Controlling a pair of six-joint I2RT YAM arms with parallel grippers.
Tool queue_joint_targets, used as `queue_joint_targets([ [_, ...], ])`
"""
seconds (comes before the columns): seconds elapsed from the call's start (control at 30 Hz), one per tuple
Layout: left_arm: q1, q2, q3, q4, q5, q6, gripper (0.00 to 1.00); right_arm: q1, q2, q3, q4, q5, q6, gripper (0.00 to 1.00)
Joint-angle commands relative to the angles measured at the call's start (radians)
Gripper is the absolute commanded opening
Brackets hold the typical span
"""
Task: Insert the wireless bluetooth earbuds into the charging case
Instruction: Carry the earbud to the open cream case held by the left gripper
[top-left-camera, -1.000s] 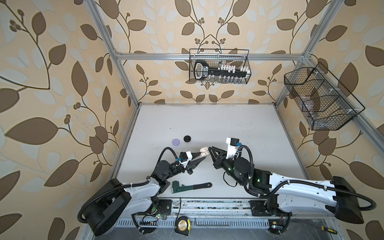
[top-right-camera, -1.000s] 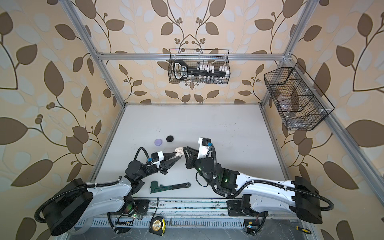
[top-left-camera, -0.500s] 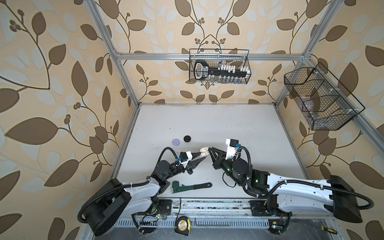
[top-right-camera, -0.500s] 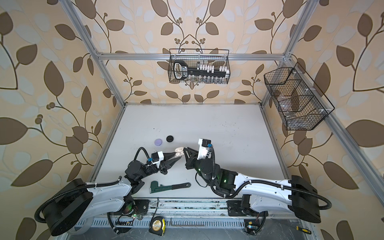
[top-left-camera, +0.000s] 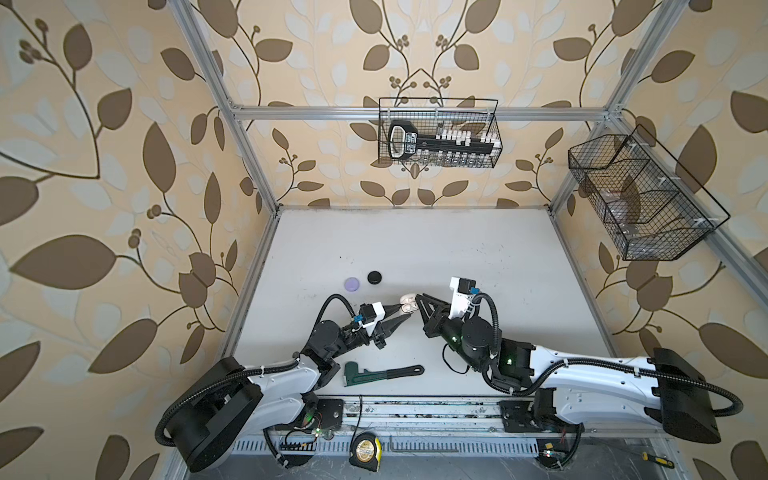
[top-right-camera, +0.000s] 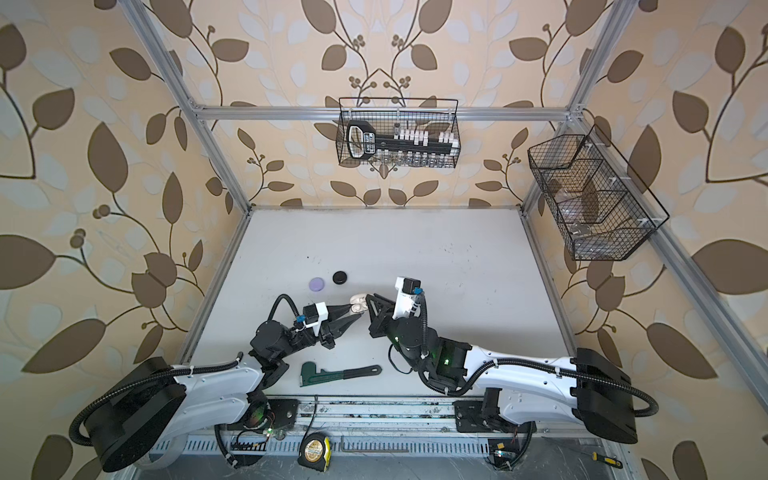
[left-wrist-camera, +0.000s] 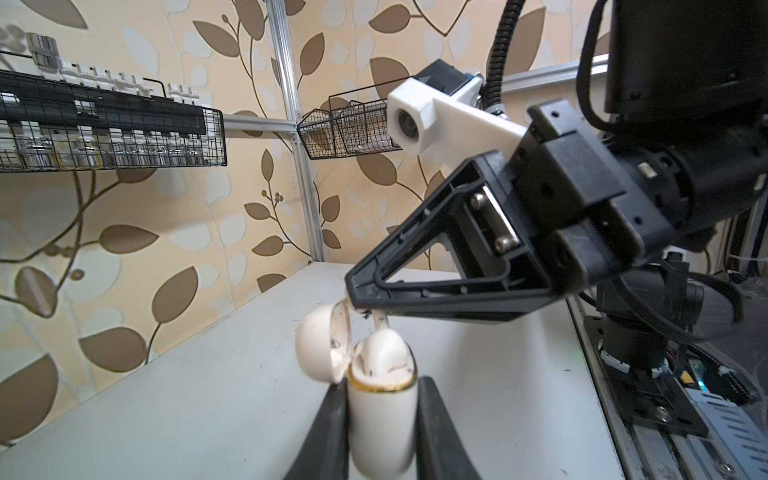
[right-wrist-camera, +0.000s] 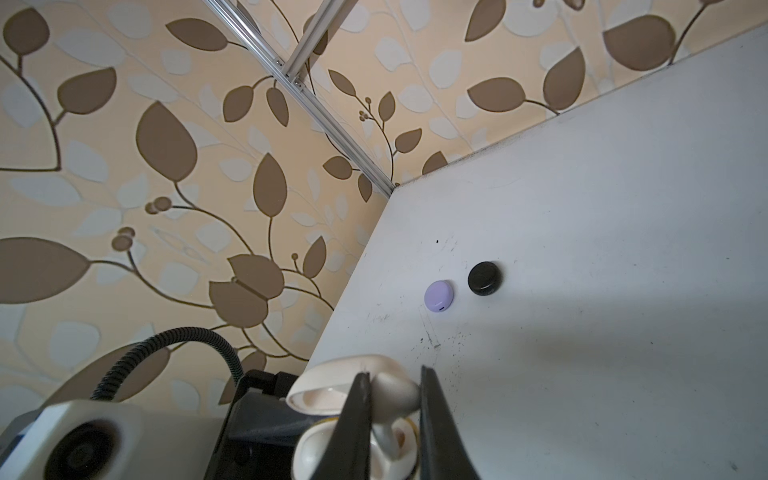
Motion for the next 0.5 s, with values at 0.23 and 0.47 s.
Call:
queue_joint_targets([
  [0.23, -0.006, -0.026, 0.016, 0.096, 0.029, -0.006, 0.00, 0.018, 0.023, 0.003, 0.001, 0.017, -0.007, 0.13],
  [0.47, -0.006, -0.038, 0.011, 0.095, 0.025, -0.008, 0.00, 0.027, 0.021, -0.011, 0.004, 0.091, -0.056, 0.13],
])
